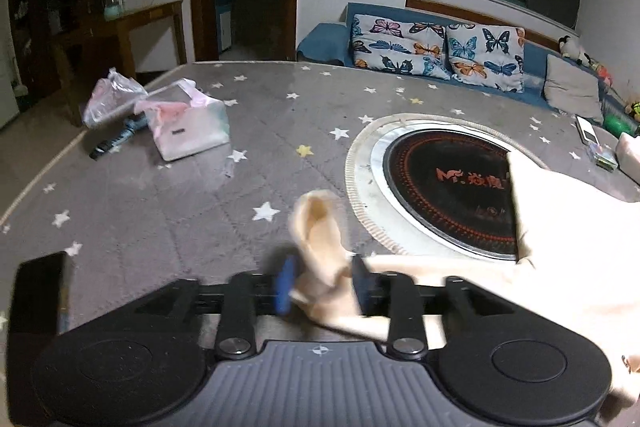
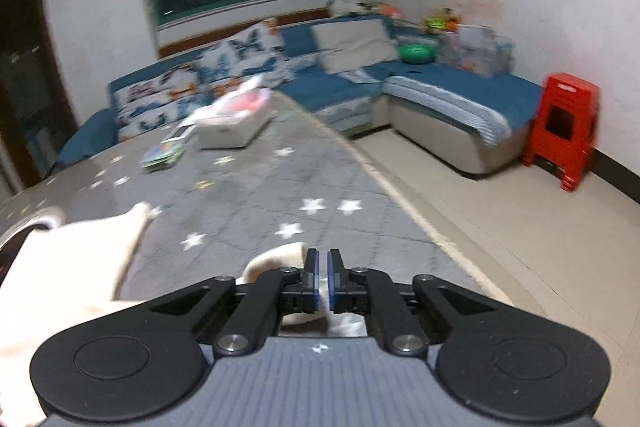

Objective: Fold clothes

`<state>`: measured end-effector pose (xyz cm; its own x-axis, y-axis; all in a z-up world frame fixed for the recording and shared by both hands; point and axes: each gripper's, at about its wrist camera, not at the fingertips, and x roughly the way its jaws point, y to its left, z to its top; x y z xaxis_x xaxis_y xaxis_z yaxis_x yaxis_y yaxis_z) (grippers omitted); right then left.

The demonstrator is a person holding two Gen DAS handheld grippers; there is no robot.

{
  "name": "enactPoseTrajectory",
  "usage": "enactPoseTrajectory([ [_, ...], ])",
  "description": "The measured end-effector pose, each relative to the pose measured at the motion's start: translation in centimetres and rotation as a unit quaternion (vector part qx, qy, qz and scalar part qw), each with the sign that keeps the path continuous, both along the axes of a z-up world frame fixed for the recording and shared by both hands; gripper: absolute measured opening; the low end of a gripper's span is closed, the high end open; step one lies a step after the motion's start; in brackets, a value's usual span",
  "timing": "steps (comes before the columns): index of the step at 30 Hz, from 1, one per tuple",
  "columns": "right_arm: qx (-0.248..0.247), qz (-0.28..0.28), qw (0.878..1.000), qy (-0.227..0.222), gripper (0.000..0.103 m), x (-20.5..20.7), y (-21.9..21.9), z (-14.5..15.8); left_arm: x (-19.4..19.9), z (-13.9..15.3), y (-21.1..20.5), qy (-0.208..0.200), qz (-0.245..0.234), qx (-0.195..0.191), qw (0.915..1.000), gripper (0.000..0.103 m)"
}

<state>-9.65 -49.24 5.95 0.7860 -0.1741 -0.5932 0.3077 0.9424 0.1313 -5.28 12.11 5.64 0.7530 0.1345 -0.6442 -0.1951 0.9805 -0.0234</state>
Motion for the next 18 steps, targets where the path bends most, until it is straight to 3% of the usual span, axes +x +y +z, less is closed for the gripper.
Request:
enactPoseTrajectory([
  [2,-0.004,0.034,0.999,0.002,0.007,0.1,1.3,0.4,-0.5,0.6,-0.3,-0.007,-0.011,0.003,0.9999,0.04],
  [4,-0.006,0.062,0.998,0.004,0.024,0.4,2.4,0.7,-1.0,1.2,-1.1,-0.017,-0.03,0.0,0.9994,0.04],
  [5,-0.006,0.069,0.998,0.005,0.028,0.8,3.0,0.7,-1.1,1.4,-1.8,-0.022,-0.045,-0.003,0.9988,0.04],
  [9,-0.001,0.056,0.998,0.009,0.029,1.6,3.3,0.3,-1.0,1.3,-5.4,-0.024,-0.117,-0.017,0.9927,0.04],
  [13,0.003,0.038,0.999,0.019,0.029,1.2,2.8,-0.5,-0.3,0.5,-9.6,-0.012,-0.189,-0.042,0.9809,0.039],
  [18,0.002,0.019,0.999,0.033,0.032,0.1,2.0,-1.5,0.7,-0.2,-15.6,-0.006,-0.28,-0.051,0.9586,0.039],
])
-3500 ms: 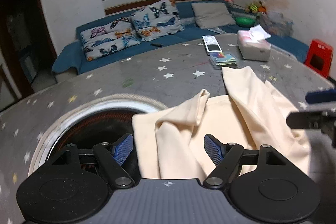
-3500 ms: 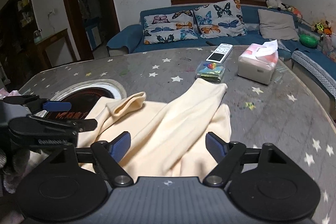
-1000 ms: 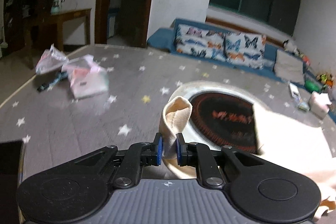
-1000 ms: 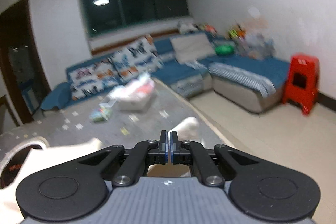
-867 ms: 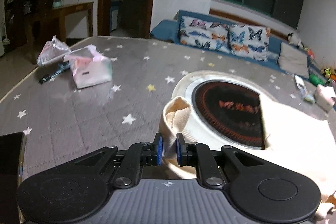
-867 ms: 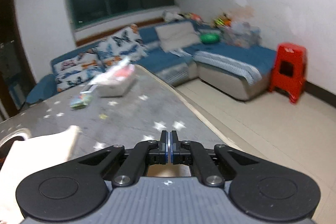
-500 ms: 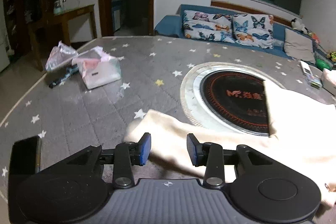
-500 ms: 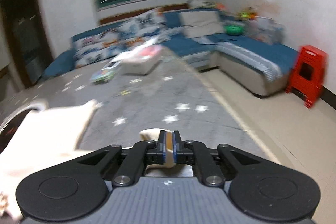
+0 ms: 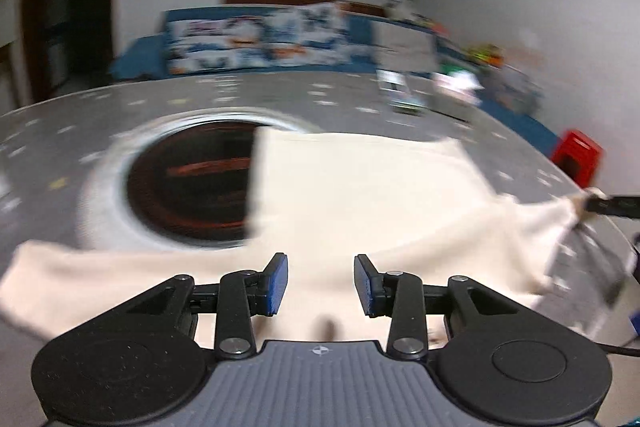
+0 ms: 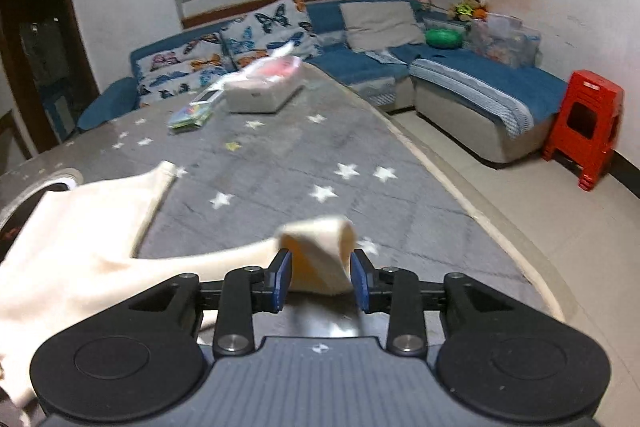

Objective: Fold clothes

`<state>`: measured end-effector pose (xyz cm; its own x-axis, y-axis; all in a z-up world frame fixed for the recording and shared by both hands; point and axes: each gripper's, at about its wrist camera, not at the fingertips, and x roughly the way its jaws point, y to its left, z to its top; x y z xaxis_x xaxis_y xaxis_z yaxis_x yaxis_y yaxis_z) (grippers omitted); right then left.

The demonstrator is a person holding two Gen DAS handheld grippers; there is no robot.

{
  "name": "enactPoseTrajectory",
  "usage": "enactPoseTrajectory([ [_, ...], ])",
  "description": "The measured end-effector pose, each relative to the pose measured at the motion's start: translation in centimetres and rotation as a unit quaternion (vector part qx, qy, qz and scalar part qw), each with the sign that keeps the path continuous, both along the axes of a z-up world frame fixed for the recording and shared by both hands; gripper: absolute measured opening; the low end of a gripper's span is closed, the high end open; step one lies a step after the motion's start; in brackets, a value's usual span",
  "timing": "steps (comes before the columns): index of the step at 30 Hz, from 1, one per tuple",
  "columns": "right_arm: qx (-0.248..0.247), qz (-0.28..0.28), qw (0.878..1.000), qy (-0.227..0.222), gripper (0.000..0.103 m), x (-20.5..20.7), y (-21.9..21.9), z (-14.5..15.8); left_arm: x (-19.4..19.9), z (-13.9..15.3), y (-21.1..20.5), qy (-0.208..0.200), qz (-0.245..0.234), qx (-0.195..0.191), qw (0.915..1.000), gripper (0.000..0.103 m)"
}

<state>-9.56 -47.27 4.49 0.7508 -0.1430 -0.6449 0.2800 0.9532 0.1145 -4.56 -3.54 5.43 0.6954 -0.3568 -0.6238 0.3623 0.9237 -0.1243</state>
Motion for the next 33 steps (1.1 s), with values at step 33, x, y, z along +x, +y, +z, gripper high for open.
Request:
enactPoseTrajectory([
  [33,0.033,-0.063,0.996,-0.048,0.028,-6.0,-5.1,1.7,-1.9,-2.6,-10.6,0.051,-0.268,-0.005,0.9622,0.037],
])
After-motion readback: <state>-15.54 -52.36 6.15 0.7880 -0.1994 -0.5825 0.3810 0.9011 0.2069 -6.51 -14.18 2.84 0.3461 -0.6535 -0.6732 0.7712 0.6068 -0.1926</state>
